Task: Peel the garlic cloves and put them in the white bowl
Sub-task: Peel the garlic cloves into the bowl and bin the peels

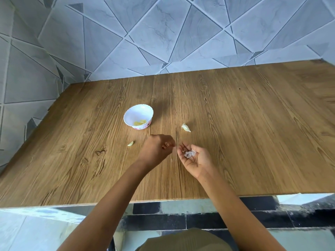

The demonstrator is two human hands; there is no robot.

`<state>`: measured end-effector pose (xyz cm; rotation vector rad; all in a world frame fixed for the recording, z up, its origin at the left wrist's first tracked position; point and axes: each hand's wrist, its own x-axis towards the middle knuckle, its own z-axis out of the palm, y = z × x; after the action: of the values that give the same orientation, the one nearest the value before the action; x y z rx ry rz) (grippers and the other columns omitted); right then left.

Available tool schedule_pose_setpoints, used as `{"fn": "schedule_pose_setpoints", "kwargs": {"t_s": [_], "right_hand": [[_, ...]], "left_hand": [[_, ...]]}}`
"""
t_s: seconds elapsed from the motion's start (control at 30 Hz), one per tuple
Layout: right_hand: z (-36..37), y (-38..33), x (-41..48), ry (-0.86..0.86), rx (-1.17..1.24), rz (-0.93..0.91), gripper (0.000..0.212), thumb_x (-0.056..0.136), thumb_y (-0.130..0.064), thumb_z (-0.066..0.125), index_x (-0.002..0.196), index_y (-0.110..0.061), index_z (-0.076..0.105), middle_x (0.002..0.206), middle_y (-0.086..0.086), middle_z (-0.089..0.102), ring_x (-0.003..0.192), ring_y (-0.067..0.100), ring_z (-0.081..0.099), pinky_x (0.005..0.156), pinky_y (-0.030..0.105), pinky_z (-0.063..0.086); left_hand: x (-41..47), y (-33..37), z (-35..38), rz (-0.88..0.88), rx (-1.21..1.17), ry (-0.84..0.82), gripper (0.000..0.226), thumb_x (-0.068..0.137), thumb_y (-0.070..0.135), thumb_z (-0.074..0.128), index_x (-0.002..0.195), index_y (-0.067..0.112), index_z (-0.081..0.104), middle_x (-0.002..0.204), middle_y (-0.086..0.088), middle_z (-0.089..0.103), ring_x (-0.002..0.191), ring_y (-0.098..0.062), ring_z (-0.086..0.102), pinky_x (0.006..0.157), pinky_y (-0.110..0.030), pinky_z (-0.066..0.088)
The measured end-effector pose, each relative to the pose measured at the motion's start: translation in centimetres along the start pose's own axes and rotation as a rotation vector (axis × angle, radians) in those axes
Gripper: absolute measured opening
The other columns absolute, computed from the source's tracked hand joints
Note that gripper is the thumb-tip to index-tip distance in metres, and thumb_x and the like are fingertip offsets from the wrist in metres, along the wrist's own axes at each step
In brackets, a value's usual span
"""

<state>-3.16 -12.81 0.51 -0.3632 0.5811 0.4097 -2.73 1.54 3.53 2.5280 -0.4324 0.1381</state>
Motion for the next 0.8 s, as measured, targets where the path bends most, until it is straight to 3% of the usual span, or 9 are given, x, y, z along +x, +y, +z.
{"fn": "schedule_pose_setpoints", "kwargs": {"t_s": [0.17,0.5,0.57,0.67,0.73,0.8], "right_hand": [[-0.2,-0.3,-0.2,0.017,0.022,-0.029,0.028,0.098,-0.006,0.036,0.091,0.008,0.060,0.090,0.018,0.061,0.085,0.024,0.060,0.088,0.034,0.050],[-0.3,0.0,-0.4,0.029,0.024,-0.053,0.028,0.098,-0.006,0.036,0.092,0.007,0.059,0.090,0.018,0.061,0.085,0.024,0.060,0.092,0.033,0.045],[-0.3,0.2,-0.6,0.034,0.026,-0.055,0.028,0.098,-0.006,0.036,0.090,0.008,0.060,0.090,0.018,0.061,0.085,0.024,0.060,0.093,0.034,0.045],[-0.2,0.2,-0.8,0.031,0.023,-0.055,0.029,0.098,-0.006,0.036,0.088,0.008,0.060,0.088,0.018,0.061,0.082,0.024,0.060,0.092,0.034,0.048],[0.0,0.2,-0.9,0.031,0.021,-0.052,0.029,0.098,-0.007,0.036,0.088,0.007,0.060,0.086,0.018,0.062,0.081,0.024,0.060,0.082,0.032,0.054],[0.1,0.3,-0.9,0.049,0.042,-0.060,0.028,0.098,-0.007,0.038,0.086,0.007,0.060,0.080,0.017,0.063,0.079,0.024,0.060,0.074,0.032,0.055]], "left_hand": [[-1.0,-1.8,0.4,0.036,0.228,-0.289,0.015,0.088,0.016,0.062,0.099,0.015,0.072,0.098,0.001,0.072,0.086,-0.010,0.066,0.079,-0.028,0.053],[0.2,-1.5,1.7,0.223,0.519,-0.328,0.019,0.093,0.026,0.050,0.102,0.013,0.061,0.097,-0.002,0.060,0.085,-0.020,0.061,0.071,-0.032,0.050],[0.5,-2.0,1.5,0.190,0.444,-0.371,0.015,0.091,0.024,0.055,0.099,0.013,0.060,0.096,-0.001,0.061,0.086,-0.018,0.060,0.074,-0.032,0.050],[0.8,-2.7,0.6,0.052,0.009,-0.278,0.005,0.089,0.008,0.058,0.084,0.007,0.060,0.080,-0.002,0.060,0.074,-0.014,0.056,0.068,-0.026,0.046],[1.1,-2.1,-0.1,0.085,-0.158,-0.172,0.009,0.088,0.003,0.059,0.080,0.007,0.060,0.074,0.001,0.057,0.067,-0.011,0.051,0.063,-0.018,0.041],[1.7,-0.7,-0.3,0.197,-0.109,-0.175,0.003,0.087,0.006,0.061,0.086,0.007,0.064,0.078,0.000,0.060,0.068,-0.011,0.053,0.062,-0.018,0.042]]}}
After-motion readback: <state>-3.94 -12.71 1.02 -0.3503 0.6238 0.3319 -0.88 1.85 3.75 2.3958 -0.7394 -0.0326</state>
